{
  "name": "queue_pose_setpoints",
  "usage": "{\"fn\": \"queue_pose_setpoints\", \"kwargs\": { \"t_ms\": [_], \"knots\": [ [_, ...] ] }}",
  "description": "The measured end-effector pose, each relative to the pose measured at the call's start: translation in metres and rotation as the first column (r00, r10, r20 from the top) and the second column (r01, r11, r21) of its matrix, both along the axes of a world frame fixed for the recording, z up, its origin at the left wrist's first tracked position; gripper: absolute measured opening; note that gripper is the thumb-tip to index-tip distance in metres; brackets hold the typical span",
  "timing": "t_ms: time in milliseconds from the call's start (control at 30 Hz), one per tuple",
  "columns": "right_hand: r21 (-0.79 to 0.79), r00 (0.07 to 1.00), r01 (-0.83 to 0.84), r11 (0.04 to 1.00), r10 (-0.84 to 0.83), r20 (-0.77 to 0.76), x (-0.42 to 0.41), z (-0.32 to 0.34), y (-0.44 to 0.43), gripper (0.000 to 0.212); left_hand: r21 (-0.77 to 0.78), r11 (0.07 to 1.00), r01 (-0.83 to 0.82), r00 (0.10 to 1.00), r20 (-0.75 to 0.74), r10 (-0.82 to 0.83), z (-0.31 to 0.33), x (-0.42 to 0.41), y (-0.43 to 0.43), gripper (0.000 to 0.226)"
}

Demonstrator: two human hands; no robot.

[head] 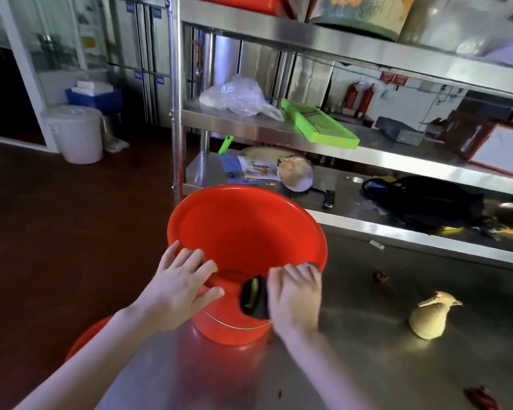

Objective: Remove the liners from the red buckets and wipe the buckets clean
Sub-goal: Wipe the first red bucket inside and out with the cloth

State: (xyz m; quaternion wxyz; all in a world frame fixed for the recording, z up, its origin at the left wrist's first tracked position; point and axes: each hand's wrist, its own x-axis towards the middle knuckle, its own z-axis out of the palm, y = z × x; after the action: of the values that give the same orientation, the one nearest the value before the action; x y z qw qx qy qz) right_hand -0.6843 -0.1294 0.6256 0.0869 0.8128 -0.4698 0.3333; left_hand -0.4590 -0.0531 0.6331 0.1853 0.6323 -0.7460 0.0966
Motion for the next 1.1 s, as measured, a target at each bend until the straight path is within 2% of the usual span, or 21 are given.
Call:
{"fn": "queue_pose_setpoints", "kwargs": {
  "t_ms": [67,167,267,333,400,533,667,767,833,900,1000,1033,1100],
  "knots": [
    [-0.036,0.999,0.021,0.999,-0.02,0.035,0.027,-0.001,0.021,0.04,-0.002,1.0,-0.026,0.999,0.036,0.026,0.004,-0.017,0.004,0.045],
    [-0.032,0.986,-0.161,0.986,0.159,-0.038,0.013,0.008,0.009,0.037,0.118,0.993,0.0,0.999,-0.038,0.004,0.012,-0.025,0.006,0.059],
    [0.179,0.918,-0.334,0.925,0.363,-0.162,-0.039,0.024,-0.037,0.039,0.118,0.986,0.12,0.99,-0.085,-0.11,0.019,0.0,0.009,0.067],
    [0.32,0.907,-0.286,0.903,0.363,-0.215,-0.071,0.034,-0.07,0.037,0.112,0.986,0.12,0.992,-0.043,-0.115,0.018,0.024,0.016,0.067],
    [0.382,0.907,-0.228,0.896,0.338,-0.25,-0.088,0.036,-0.089,0.032,0.109,0.985,0.136,0.99,0.02,-0.139,0.009,0.037,0.024,0.059],
    [0.3,0.934,-0.173,0.938,0.253,-0.252,-0.075,0.029,-0.07,0.033,0.062,0.991,0.115,0.989,0.09,-0.12,-0.003,0.035,0.028,0.048],
    [0.166,0.97,-0.045,0.985,0.083,-0.228,-0.028,0.023,0.004,0.053,-0.019,0.995,0.098,0.984,0.148,-0.094,-0.004,0.014,0.028,0.052],
    [0.092,0.984,-0.001,0.996,0.017,-0.179,0.011,0.016,0.058,0.053,-0.06,0.994,0.095,0.987,0.136,-0.086,-0.004,-0.014,0.031,0.038],
    [0.065,0.987,-0.071,0.995,0.08,-0.138,0.013,0.017,0.063,0.049,-0.045,0.996,0.074,0.991,0.112,-0.068,-0.004,-0.02,0.033,0.036],
    [0.027,0.965,-0.205,0.978,0.207,-0.164,-0.006,0.022,0.05,0.042,0.001,0.998,0.067,0.997,0.035,-0.067,-0.003,-0.02,0.034,0.045],
    [0.16,0.904,-0.322,0.933,0.354,-0.242,-0.044,0.035,0.01,0.038,0.087,0.988,0.128,0.976,-0.186,-0.11,0.003,-0.016,0.034,0.054],
    [0.233,0.892,-0.302,0.924,0.361,-0.273,-0.054,0.041,-0.006,0.037,0.098,0.982,0.161,0.967,-0.215,-0.137,0.005,-0.013,0.035,0.051],
    [0.295,0.887,-0.263,0.919,0.35,-0.301,-0.069,0.044,-0.031,0.032,0.088,0.977,0.195,0.969,-0.172,-0.178,0.007,-0.005,0.039,0.049]
  ]
}}
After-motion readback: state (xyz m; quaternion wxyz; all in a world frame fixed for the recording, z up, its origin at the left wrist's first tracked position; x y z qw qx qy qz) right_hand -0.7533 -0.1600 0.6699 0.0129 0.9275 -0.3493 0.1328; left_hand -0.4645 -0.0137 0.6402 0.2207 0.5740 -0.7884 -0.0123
